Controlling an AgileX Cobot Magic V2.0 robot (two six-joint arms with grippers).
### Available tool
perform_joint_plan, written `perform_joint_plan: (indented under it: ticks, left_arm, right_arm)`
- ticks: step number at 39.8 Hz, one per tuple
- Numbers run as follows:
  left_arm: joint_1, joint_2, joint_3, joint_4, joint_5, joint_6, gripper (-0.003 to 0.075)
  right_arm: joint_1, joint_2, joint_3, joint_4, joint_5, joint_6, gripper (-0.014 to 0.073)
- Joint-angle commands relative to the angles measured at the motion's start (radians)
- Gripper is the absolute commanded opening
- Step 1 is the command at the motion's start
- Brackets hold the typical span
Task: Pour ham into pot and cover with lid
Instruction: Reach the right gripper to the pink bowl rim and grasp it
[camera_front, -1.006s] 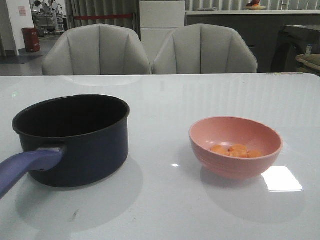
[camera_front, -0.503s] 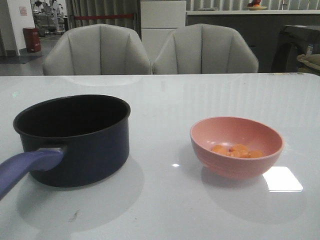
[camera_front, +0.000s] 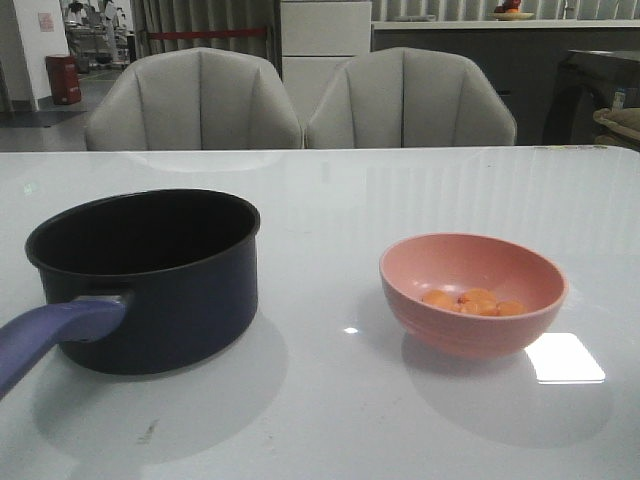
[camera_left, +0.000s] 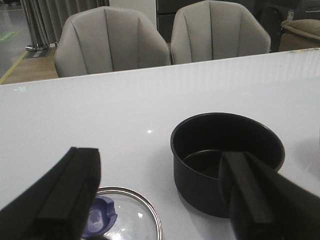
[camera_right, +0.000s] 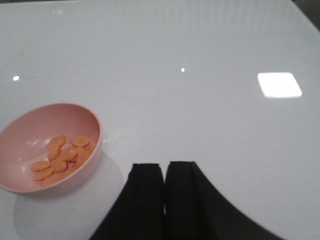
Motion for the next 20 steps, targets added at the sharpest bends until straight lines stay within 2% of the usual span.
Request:
perform_joint_plan:
  ticks: [1,8,10,20]
  left_arm:
    - [-0.009,0.01,-0.023,0.006,-0.078,-0.001,0.0535]
    - [-0.009,0.01,-0.023,0.006,-0.075,-0.001,0.0535]
    - [-0.009,0.01,-0.023,0.006,-0.072,-0.001,0.0535]
    - [-0.009,0.006,-0.023,0.003,-0.072,-0.001,0.0535]
  right_arm:
    - [-0.002,0.082,-0.085,0.011,0.001,0.001,0.0213]
    - [0.029,0.236,-0.208,0.021,0.067,0.001,0.045]
    - [0.051,0.281,-0.24,0.021,0.079,0.0,0.0484]
    - [0.158,0.583,-0.414,0.021,0.121,-0.001,0.0488]
